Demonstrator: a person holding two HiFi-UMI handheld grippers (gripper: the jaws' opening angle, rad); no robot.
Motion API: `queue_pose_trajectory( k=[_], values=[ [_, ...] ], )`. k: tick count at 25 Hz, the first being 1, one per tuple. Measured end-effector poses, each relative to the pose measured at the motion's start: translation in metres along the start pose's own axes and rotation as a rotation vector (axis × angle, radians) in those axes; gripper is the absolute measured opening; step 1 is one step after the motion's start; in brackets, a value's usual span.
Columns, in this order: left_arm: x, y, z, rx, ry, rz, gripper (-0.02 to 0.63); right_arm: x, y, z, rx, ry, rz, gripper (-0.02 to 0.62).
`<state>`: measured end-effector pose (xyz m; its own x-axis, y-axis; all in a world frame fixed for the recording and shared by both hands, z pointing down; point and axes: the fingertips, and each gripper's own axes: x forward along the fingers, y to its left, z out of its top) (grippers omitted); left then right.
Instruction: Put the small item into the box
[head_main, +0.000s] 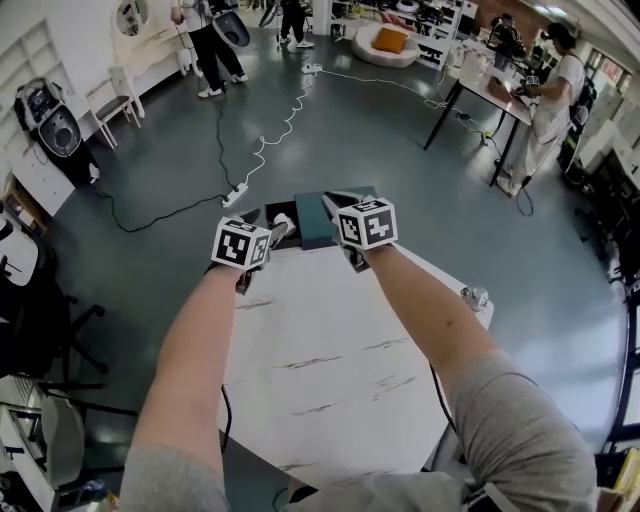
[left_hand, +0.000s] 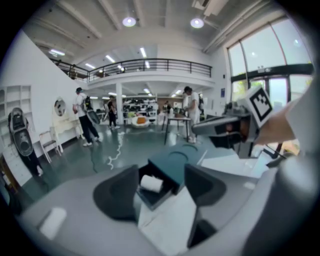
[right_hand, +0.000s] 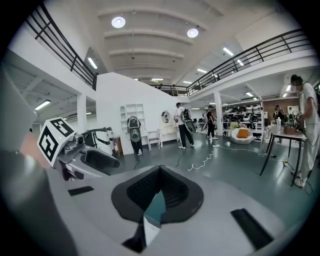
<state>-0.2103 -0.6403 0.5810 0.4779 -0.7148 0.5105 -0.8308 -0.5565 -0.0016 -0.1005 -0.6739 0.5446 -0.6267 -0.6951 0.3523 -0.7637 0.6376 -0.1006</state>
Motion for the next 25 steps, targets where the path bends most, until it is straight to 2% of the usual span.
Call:
queue_pose_trajectory(
  k=[2,5,9,13,20,25],
  values=[
    [-0.015,-0.001,0.010,-0.010,-0.034,0.010,0.273,-0.009,0.005,0.005,-0.004,0.004,-0.008,0.008],
    [-0.037,-0.002,0.021,-0.050,-0.081,0.028,0.195,-0.026,0.009,0.012,-0.006,0.011,-0.025,0.008],
    [-0.070,-0.007,0.026,-0.099,-0.141,0.029,0.099,-0.048,0.020,0.020,0.017,0.006,-0.056,0.008],
    [-0.108,-0.018,0.030,-0.114,-0.187,0.018,0.005,-0.075,0.039,0.027,0.030,0.004,-0.089,0.008],
    [-0.162,-0.042,0.042,-0.096,-0.221,-0.029,0.004,-0.127,0.064,0.034,0.041,-0.014,-0.123,0.008],
    [-0.187,-0.076,0.043,-0.077,-0.222,-0.023,0.003,-0.173,0.065,0.035,0.058,-0.028,-0.142,0.008]
  ],
)
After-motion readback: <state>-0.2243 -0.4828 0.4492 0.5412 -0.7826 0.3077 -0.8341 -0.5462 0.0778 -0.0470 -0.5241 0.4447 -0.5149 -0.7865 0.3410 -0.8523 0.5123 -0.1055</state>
